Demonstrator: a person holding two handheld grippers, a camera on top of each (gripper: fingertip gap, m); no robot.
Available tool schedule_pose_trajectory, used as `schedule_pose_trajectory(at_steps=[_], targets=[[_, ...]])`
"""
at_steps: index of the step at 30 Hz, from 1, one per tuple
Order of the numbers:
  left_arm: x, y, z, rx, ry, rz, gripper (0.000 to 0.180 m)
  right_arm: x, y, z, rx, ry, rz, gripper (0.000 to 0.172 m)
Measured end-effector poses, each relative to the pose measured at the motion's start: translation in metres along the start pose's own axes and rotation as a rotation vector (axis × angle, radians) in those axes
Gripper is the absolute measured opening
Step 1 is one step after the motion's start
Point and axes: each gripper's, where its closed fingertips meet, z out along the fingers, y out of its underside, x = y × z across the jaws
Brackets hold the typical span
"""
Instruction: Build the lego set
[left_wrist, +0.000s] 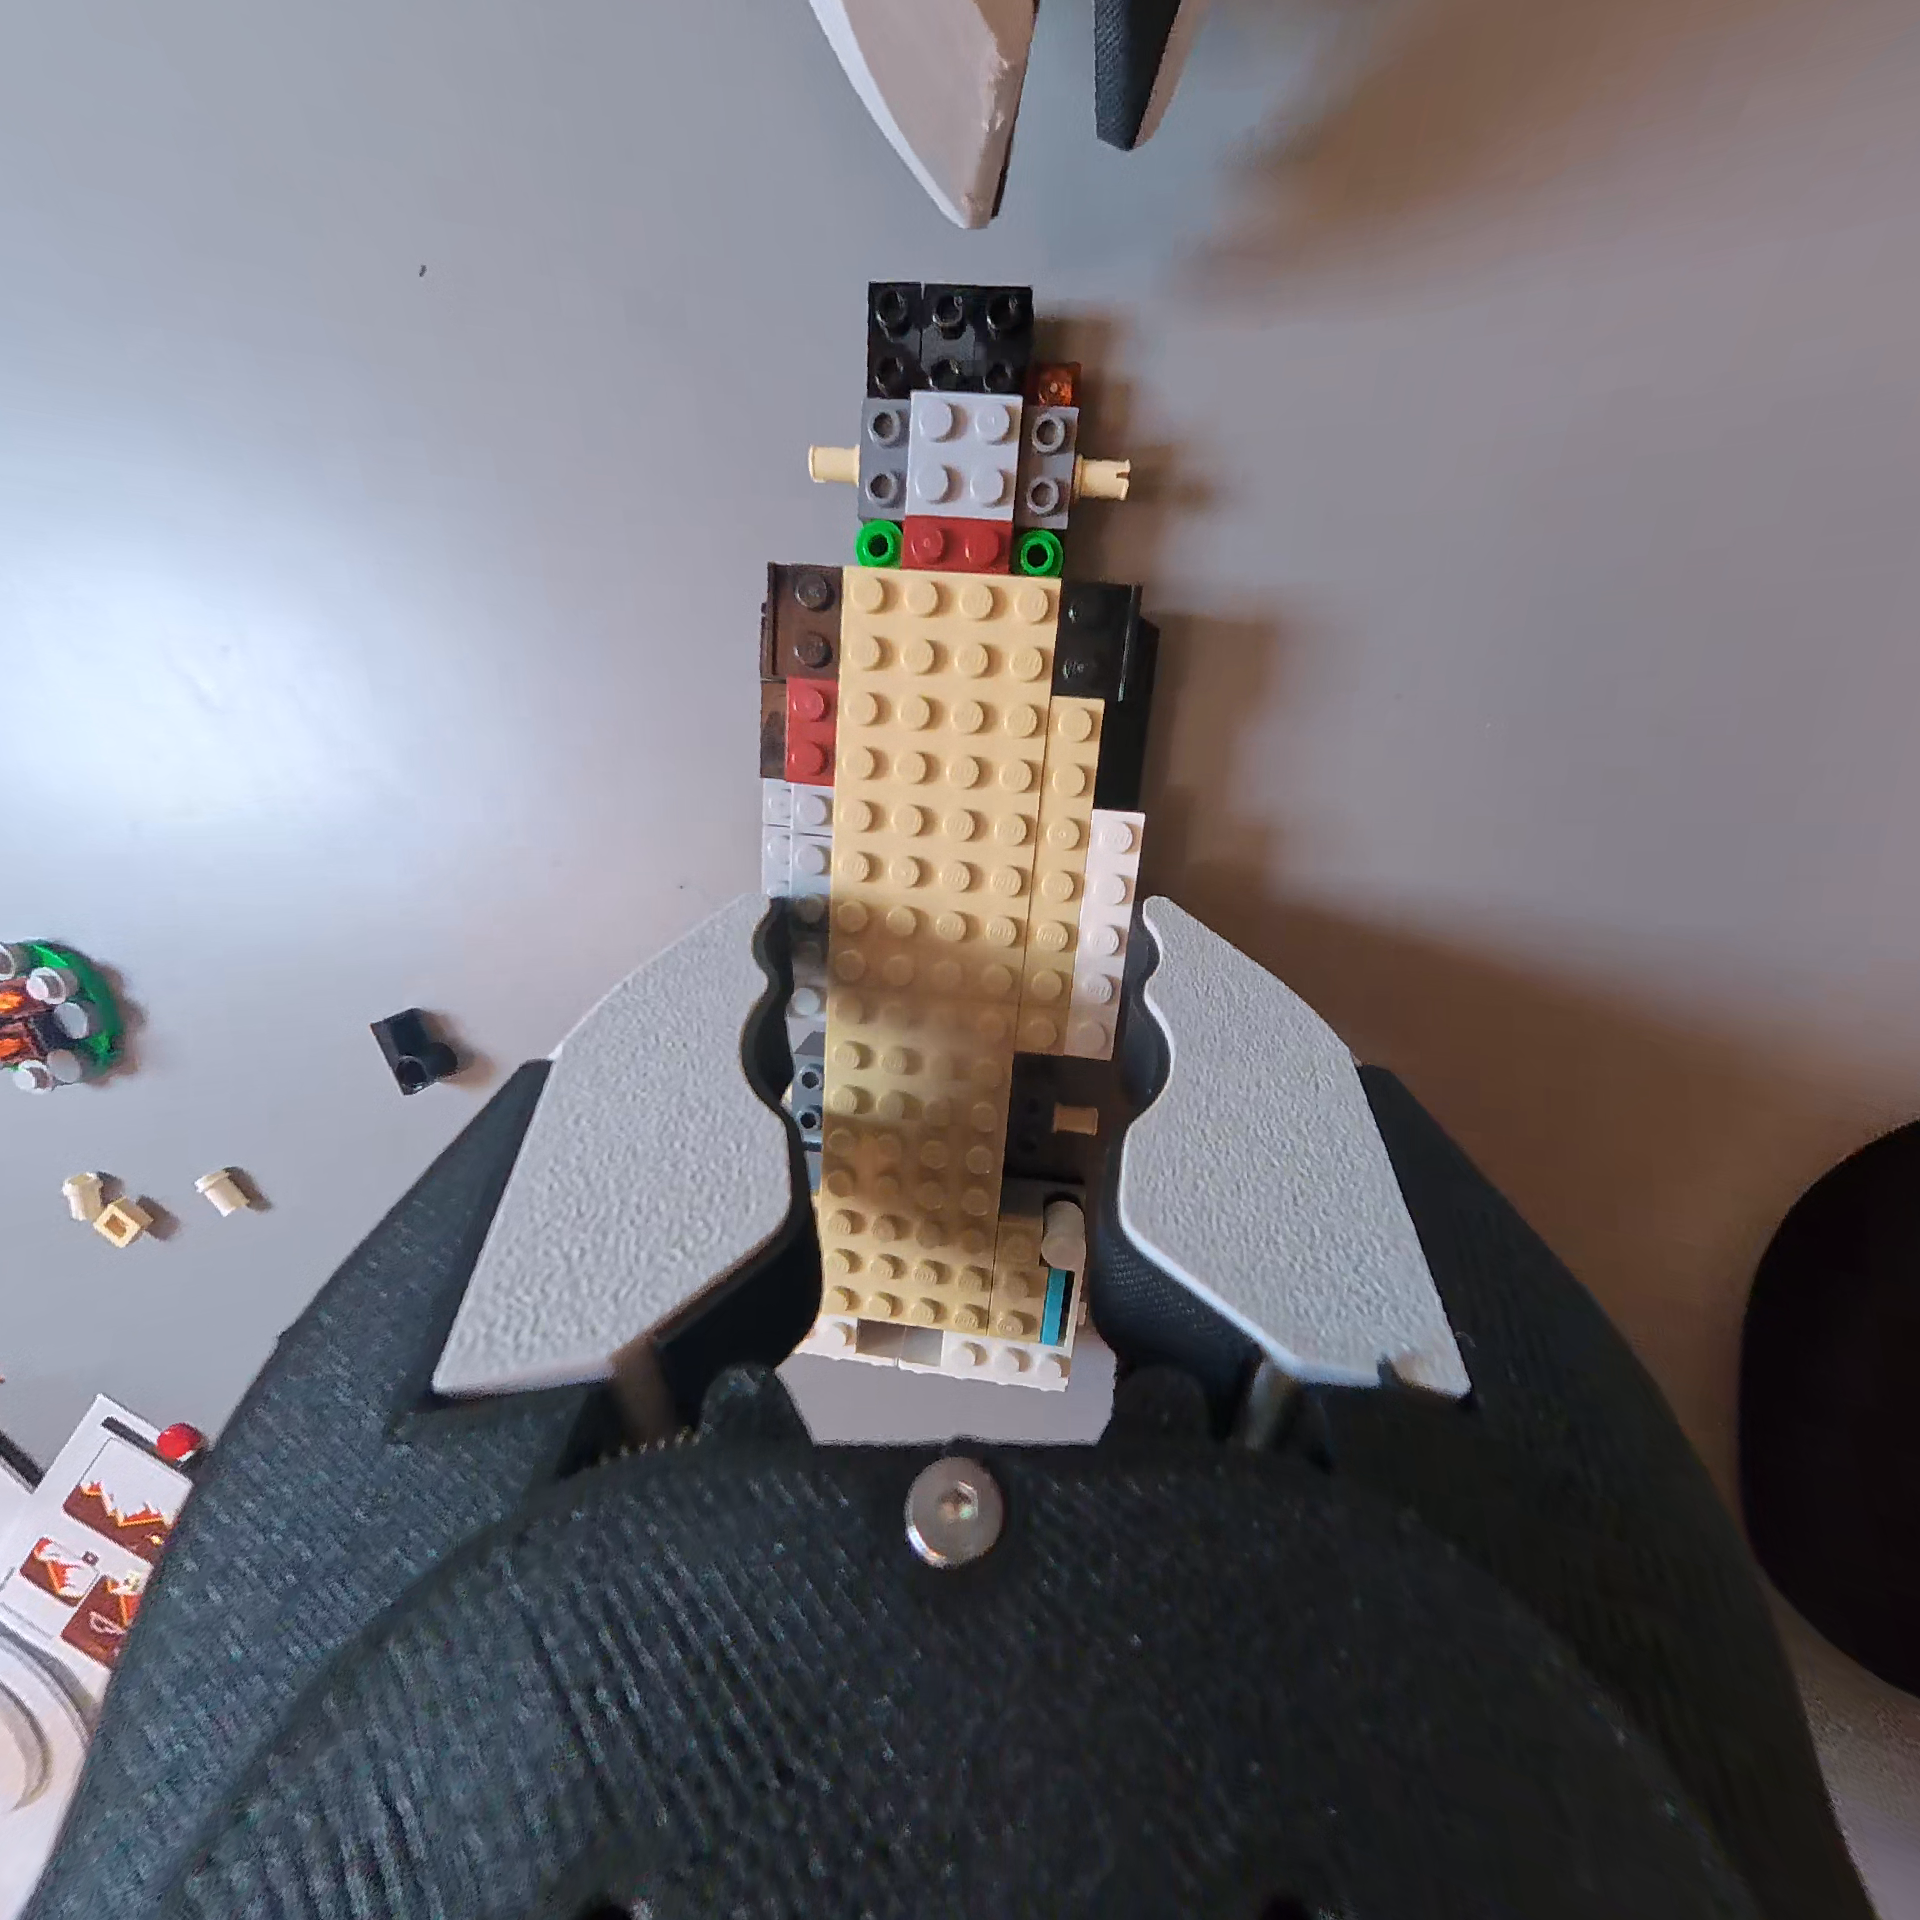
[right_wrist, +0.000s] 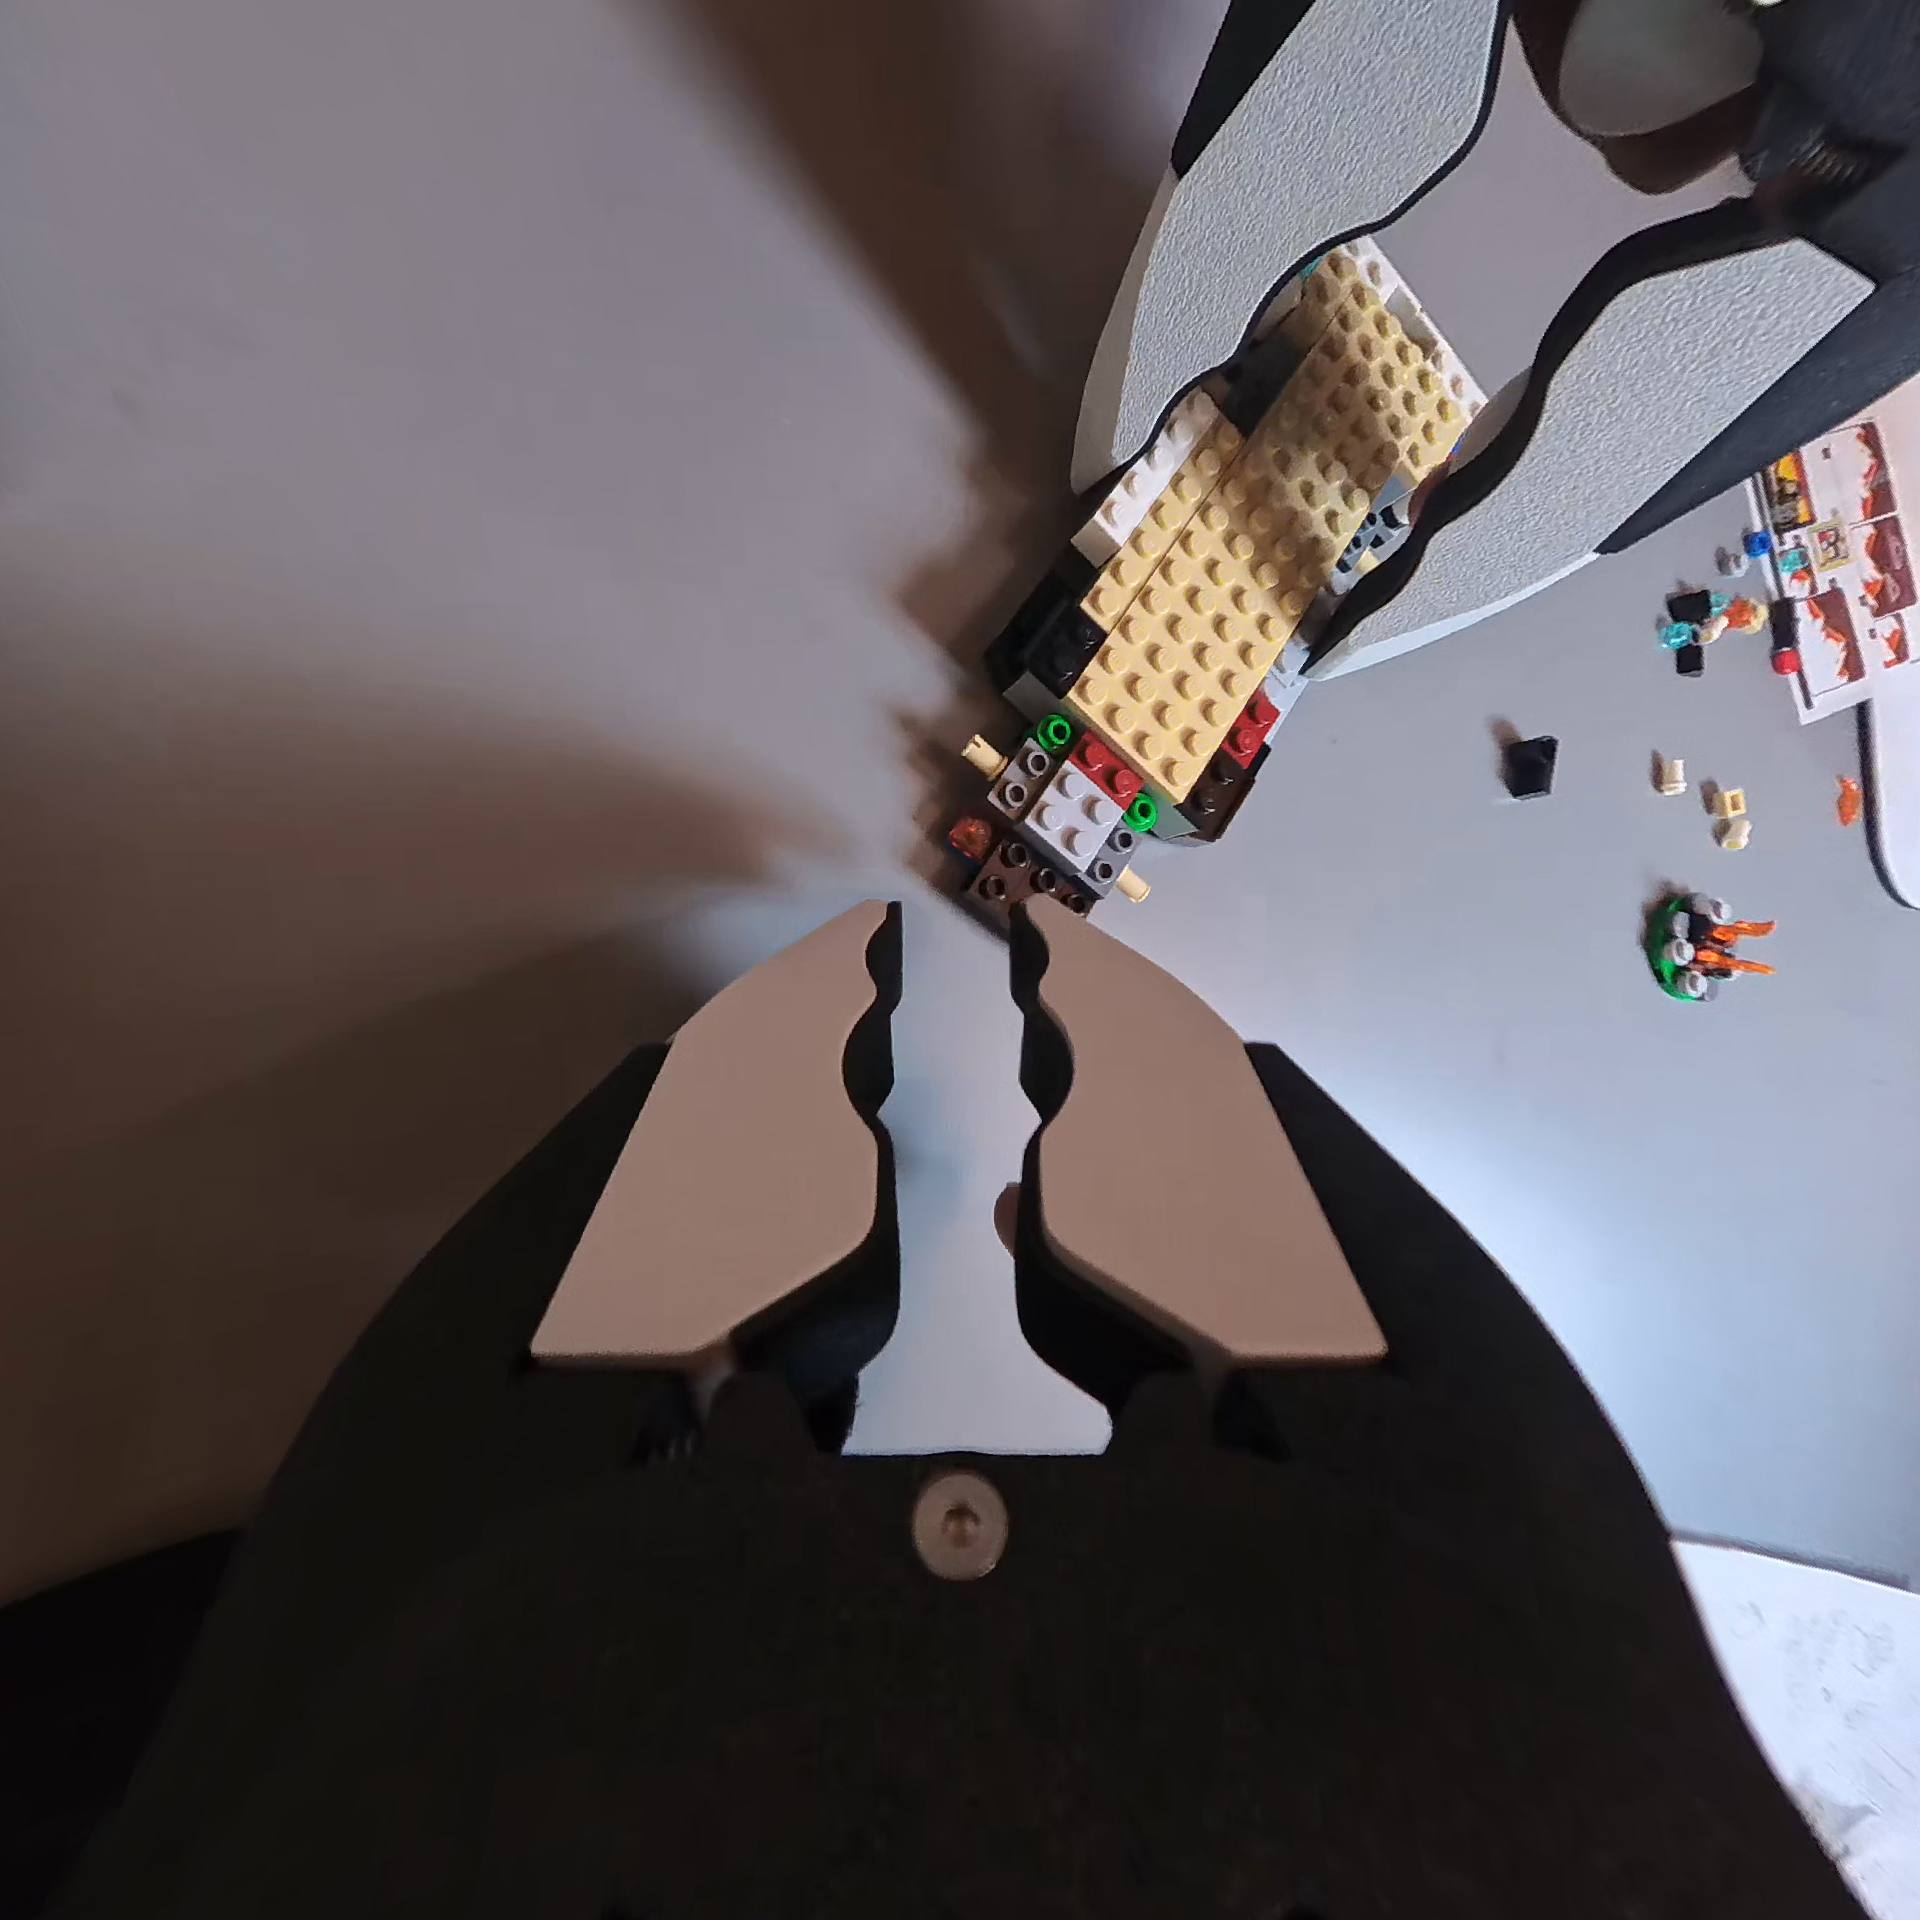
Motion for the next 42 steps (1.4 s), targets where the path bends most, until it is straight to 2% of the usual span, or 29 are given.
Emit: schedule_pose_trajectory(at_steps=[9,29,35,39,42], targets=[[0.001,-0.001,0.001,-0.003,0.001,0.007,0.062,-0.002,-0.006,0.01,0.007,0.019,-0.071,0.019],[0.0,-0.001,0.001,0.044,0.0,0.007,0.062,0.0,-0.001,0.016,-0.113,-0.065,-0.126,0.016],[0.0,-0.002,0.001,0.05,0.001,0.009,0.062,0.001,-0.002,0.016,-0.081,-0.096,-0.064,0.013],[0.001,-0.005,0.002,0.102,-0.005,0.001,0.062,0.002,-0.007,0.008,0.036,-0.164,0.118,0.018],[0.001,-0.011,-0.01,0.203,-0.043,-0.028,0.064,0.024,-0.013,-0.007,0.166,-0.113,0.231,0.021]])
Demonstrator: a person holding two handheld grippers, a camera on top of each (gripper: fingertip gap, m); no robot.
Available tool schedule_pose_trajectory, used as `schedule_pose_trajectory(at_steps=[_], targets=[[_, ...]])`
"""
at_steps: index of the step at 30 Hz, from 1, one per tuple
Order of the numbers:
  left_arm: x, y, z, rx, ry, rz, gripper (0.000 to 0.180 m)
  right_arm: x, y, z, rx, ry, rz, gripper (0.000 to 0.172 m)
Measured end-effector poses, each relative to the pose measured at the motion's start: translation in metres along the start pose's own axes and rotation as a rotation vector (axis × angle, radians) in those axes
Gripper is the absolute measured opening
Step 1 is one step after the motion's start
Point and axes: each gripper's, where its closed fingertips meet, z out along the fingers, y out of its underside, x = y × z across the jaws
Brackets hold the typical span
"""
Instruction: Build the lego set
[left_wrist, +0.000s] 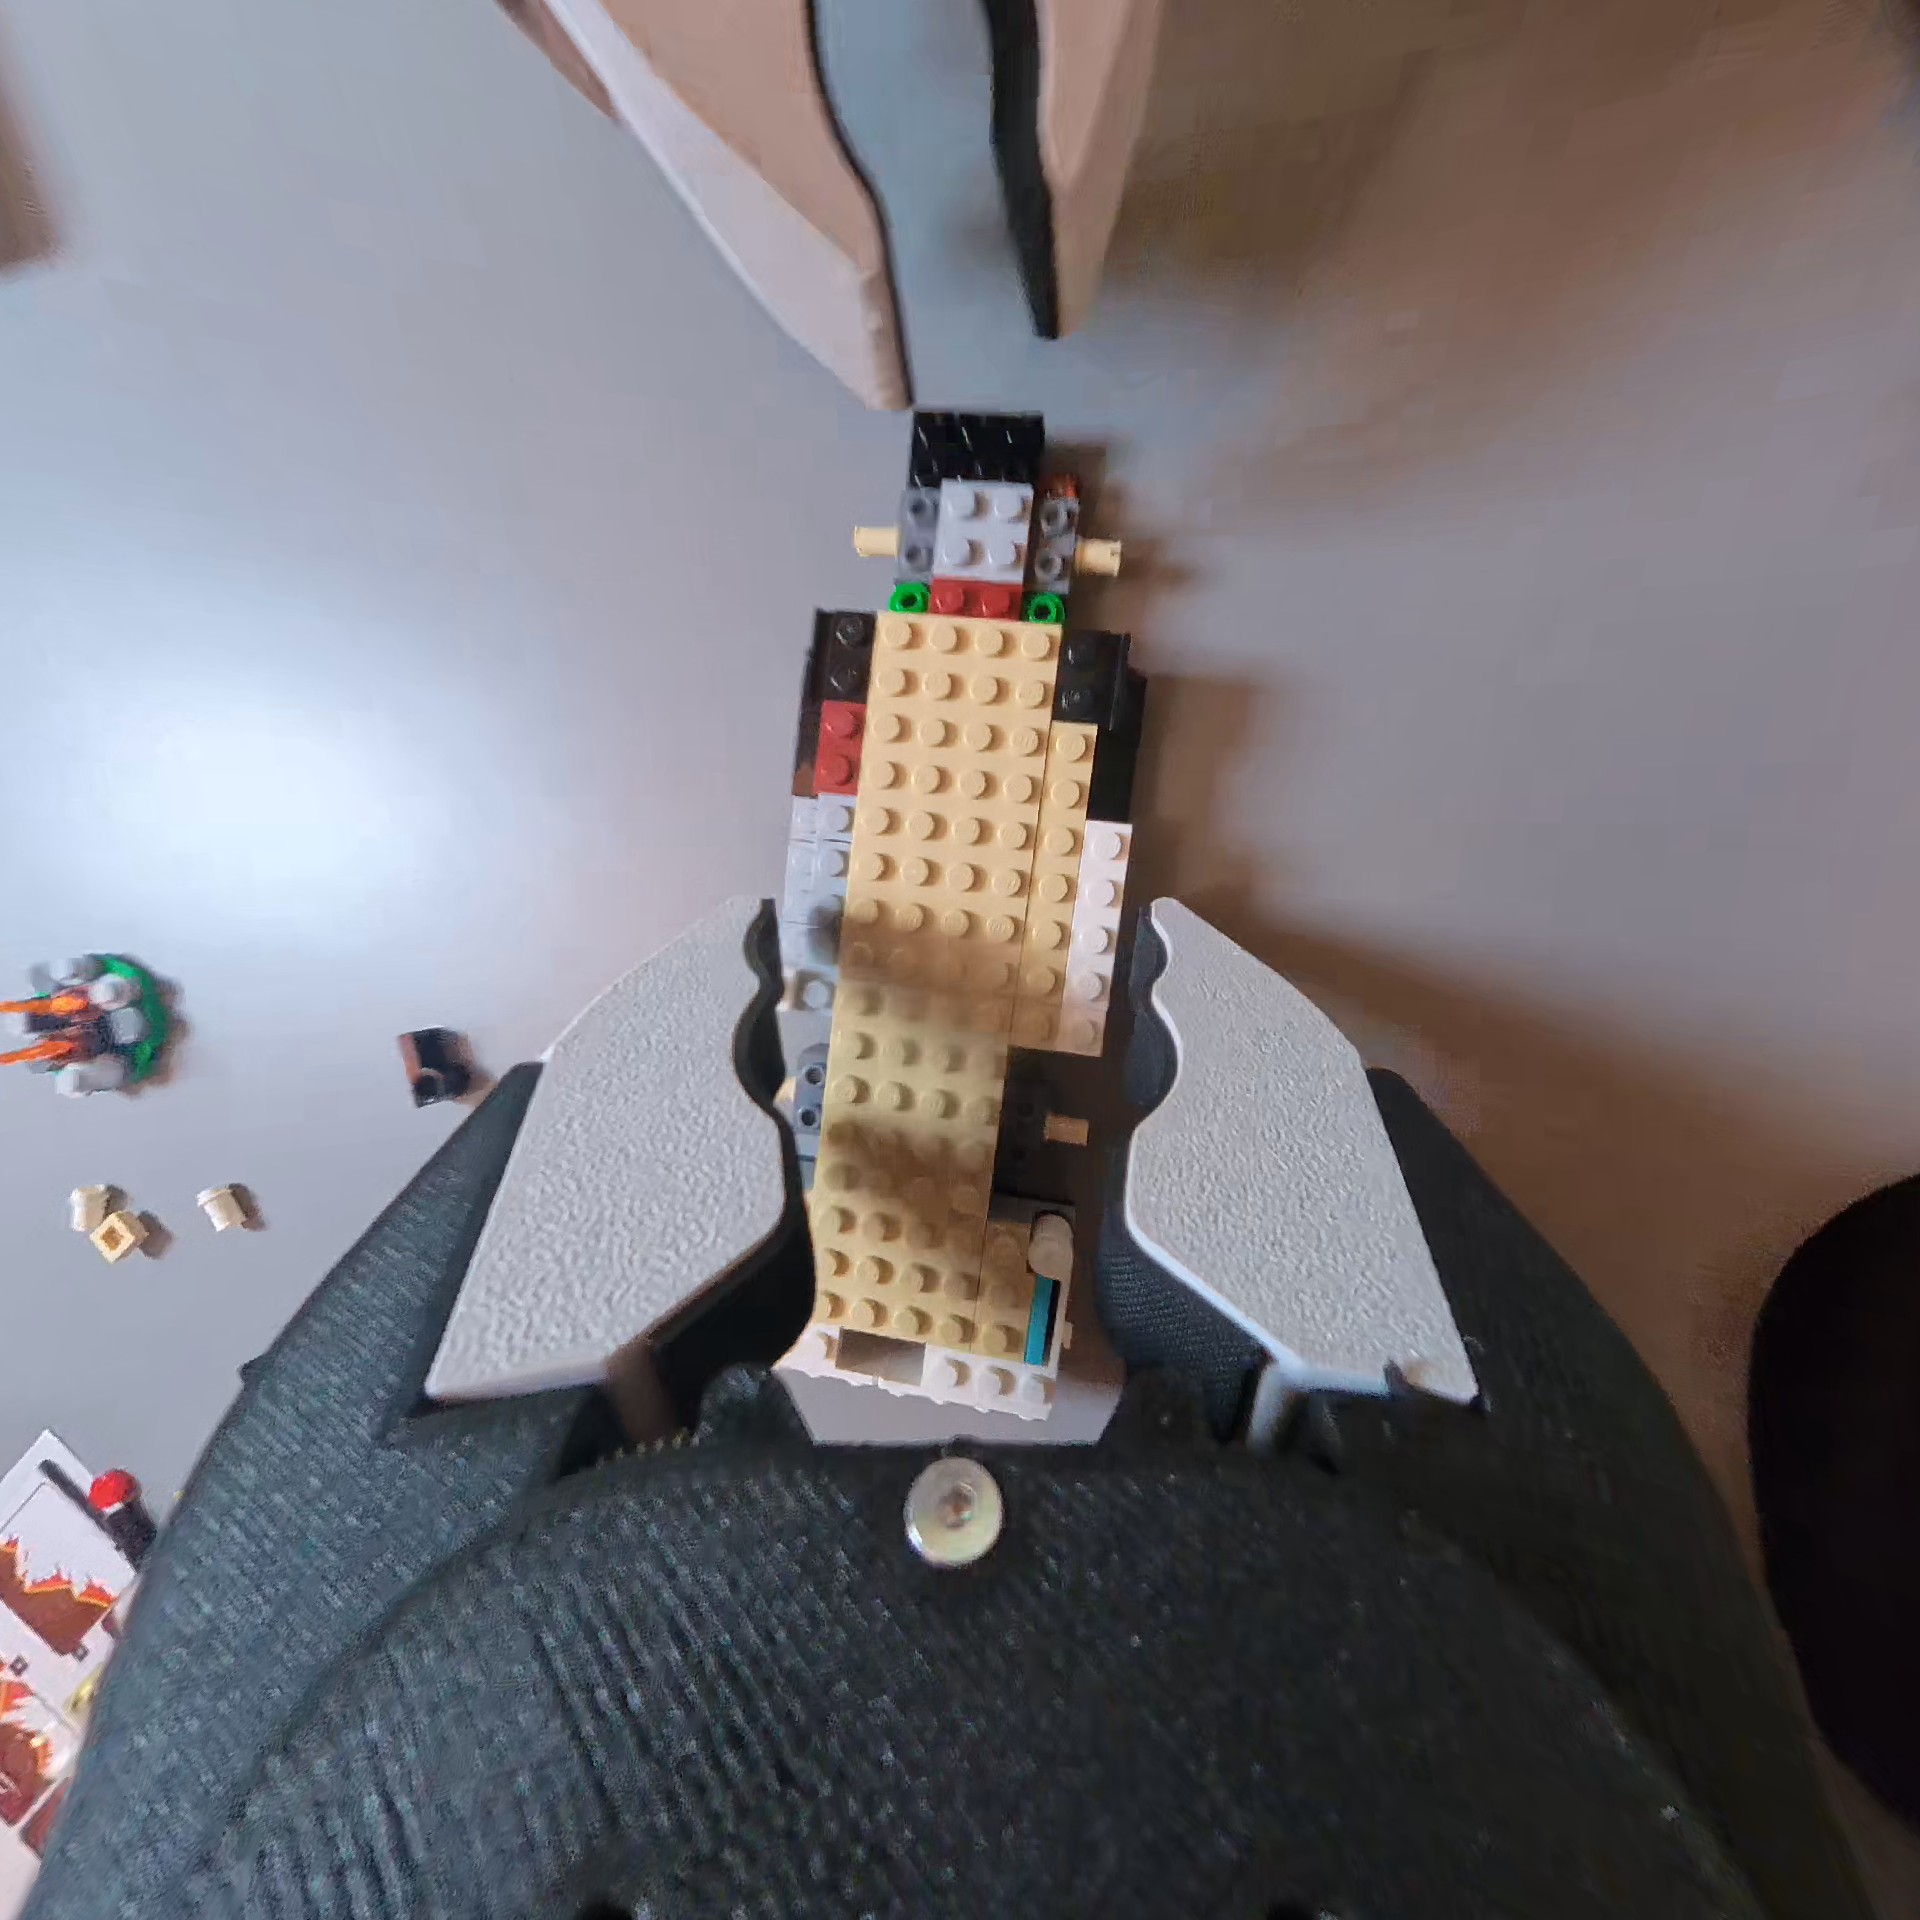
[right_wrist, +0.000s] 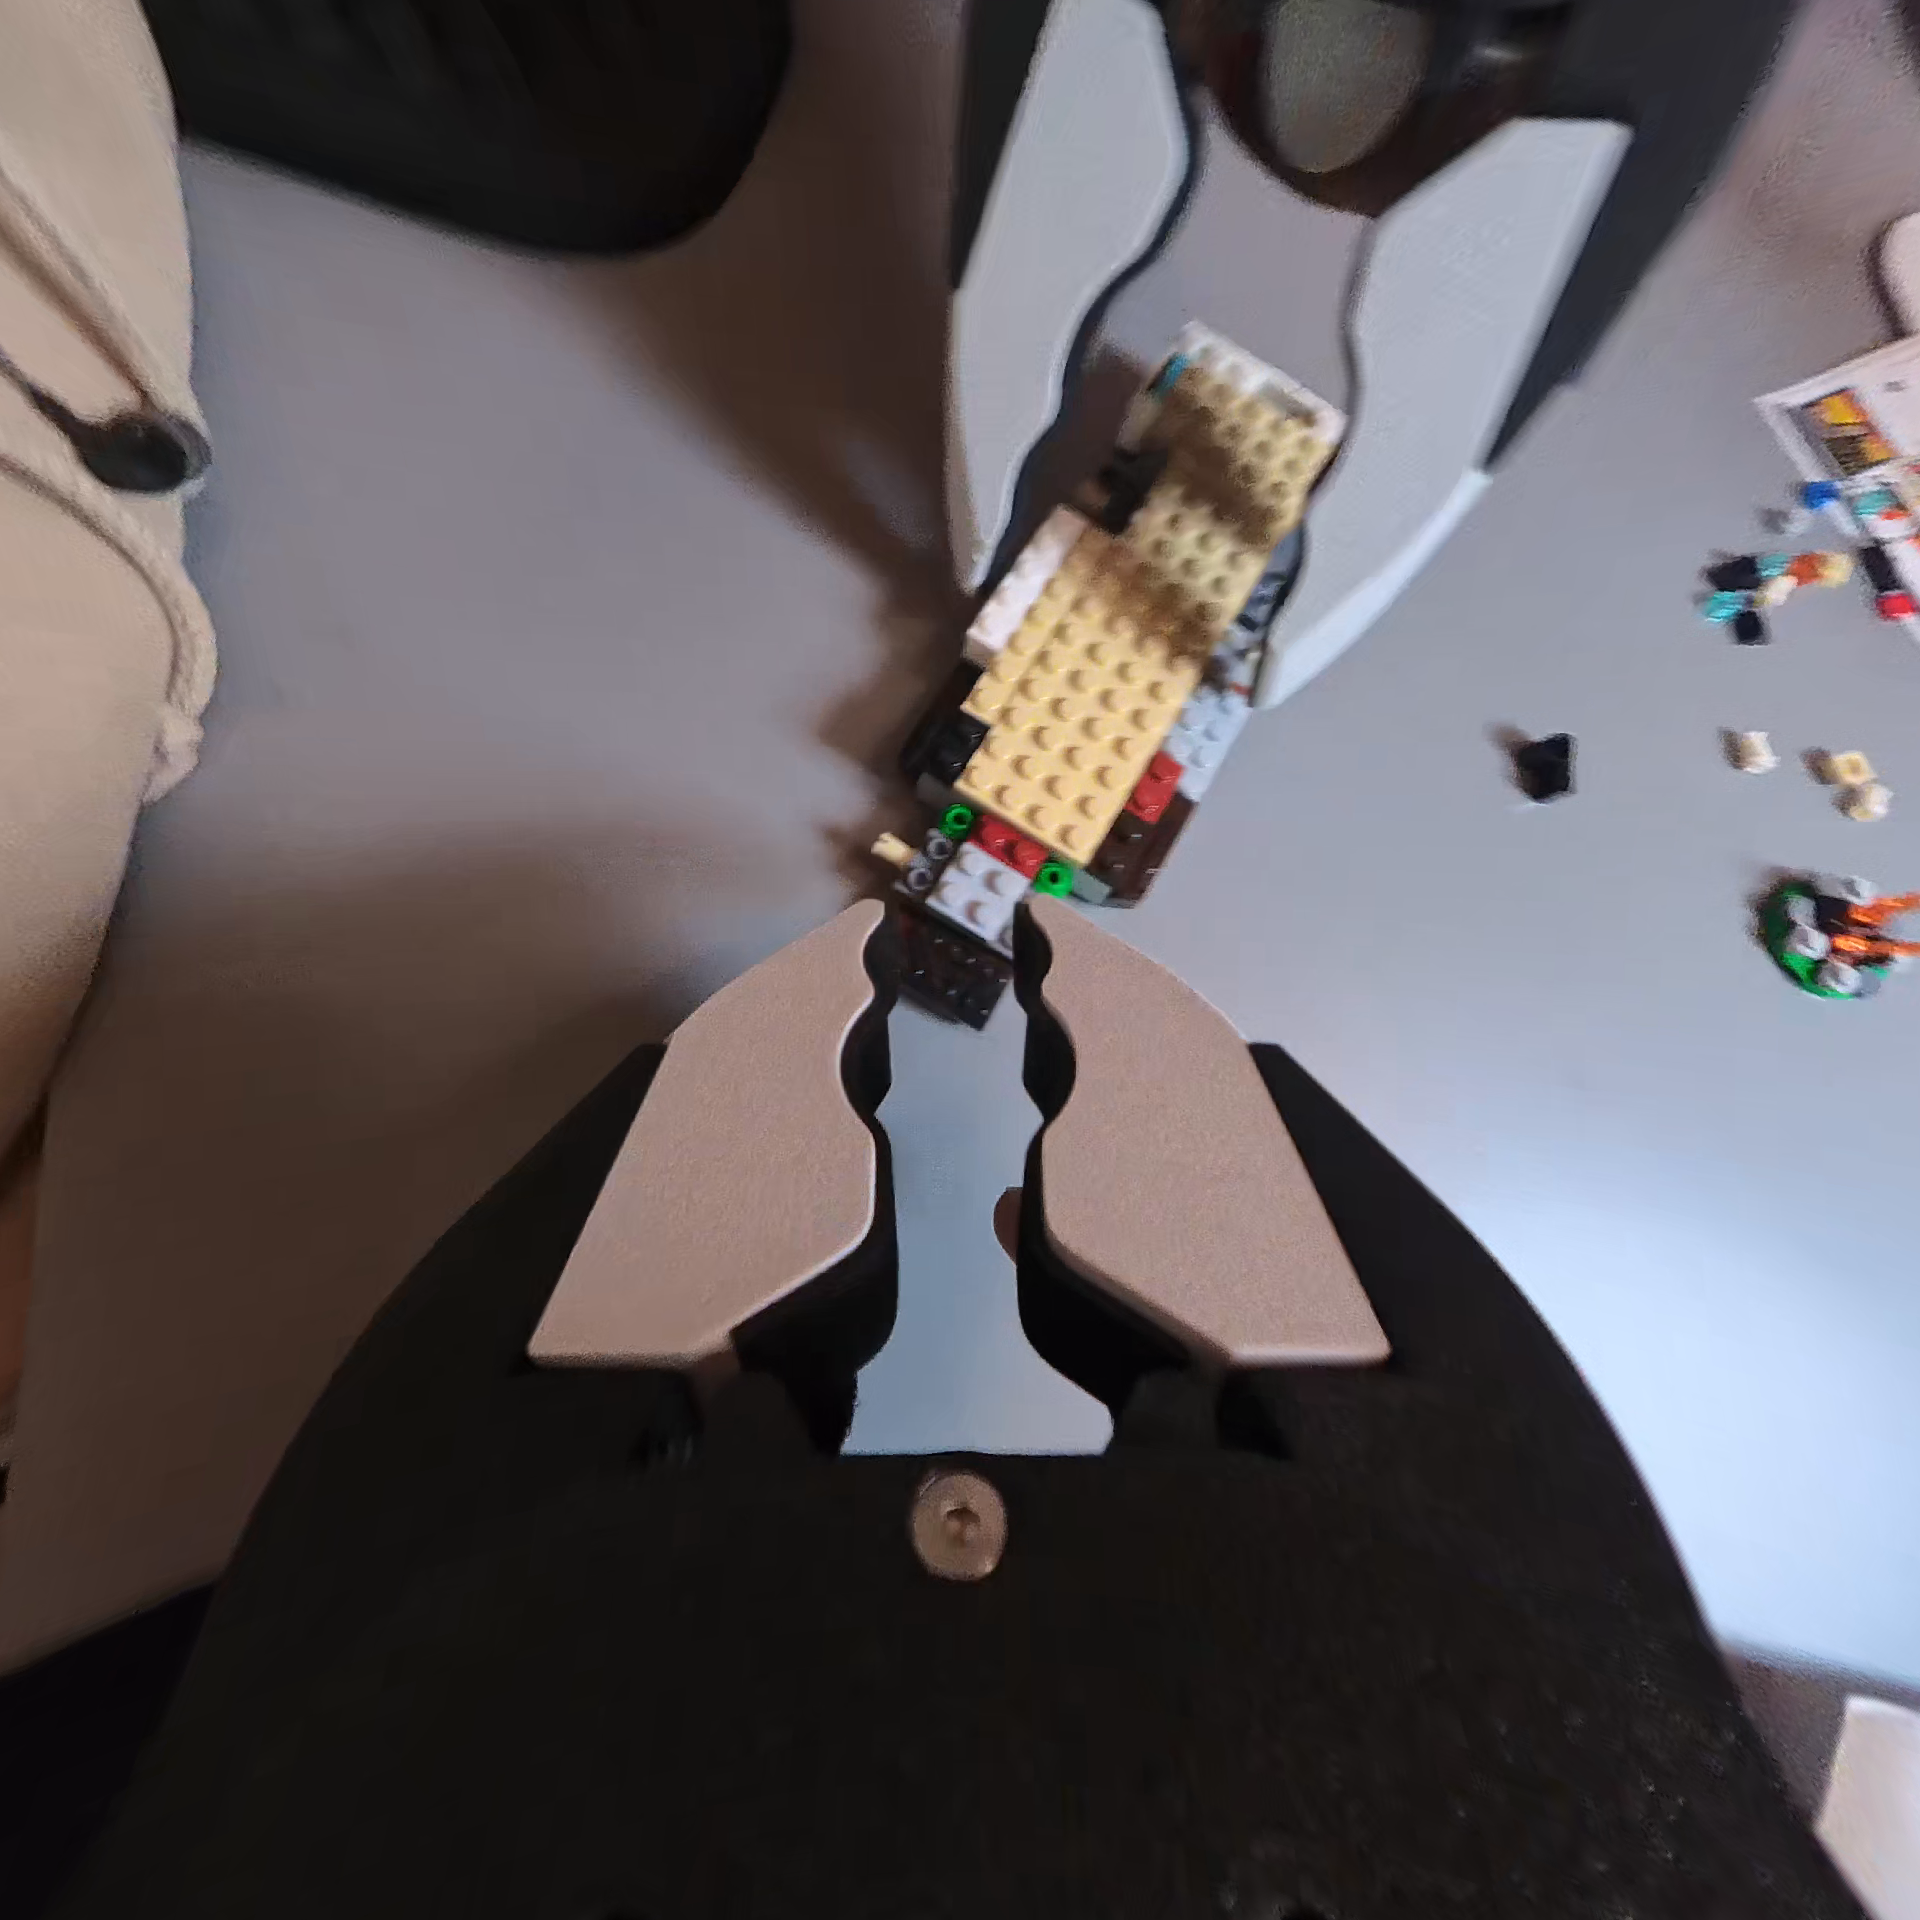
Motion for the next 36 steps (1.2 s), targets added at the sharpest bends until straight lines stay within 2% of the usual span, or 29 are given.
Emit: schedule_pose_trajectory(at_steps=[4,9,15,19,20,23,26,31,36], targets=[[-0.009,-0.011,-0.036,0.205,-0.162,-0.092,0.06,0.041,0.005,-0.015,0.074,0.121,0.085,0.021],[-0.009,0.014,-0.064,0.315,-0.383,-0.289,0.052,0.113,0.009,-0.001,0.051,0.273,0.136,0.015],[0.016,0.045,-0.055,0.325,-0.447,-0.445,0.049,0.147,0.0,0.056,-0.091,0.154,0.075,0.016],[0.018,0.047,-0.055,0.371,-0.476,-0.469,0.045,0.15,0.003,0.078,-0.227,0.088,0.068,0.014],[0.017,0.047,-0.055,0.377,-0.479,-0.476,0.044,0.15,0.002,0.079,-0.241,0.079,0.053,0.006],[0.016,0.047,-0.056,0.395,-0.49,-0.477,0.043,0.139,-0.001,0.079,-0.239,0.045,0.004,0.005],[0.02,0.048,-0.054,0.396,-0.484,-0.479,0.044,0.109,0.0,0.06,-0.193,-0.005,-0.147,0.005],[0.02,0.045,-0.053,0.396,-0.494,-0.459,0.044,0.053,0.03,0.009,-0.226,-0.011,-0.364,0.005],[0.017,0.041,-0.049,0.408,-0.497,-0.461,0.044,0.018,0.056,-0.004,-0.256,-0.038,-0.381,0.009]])
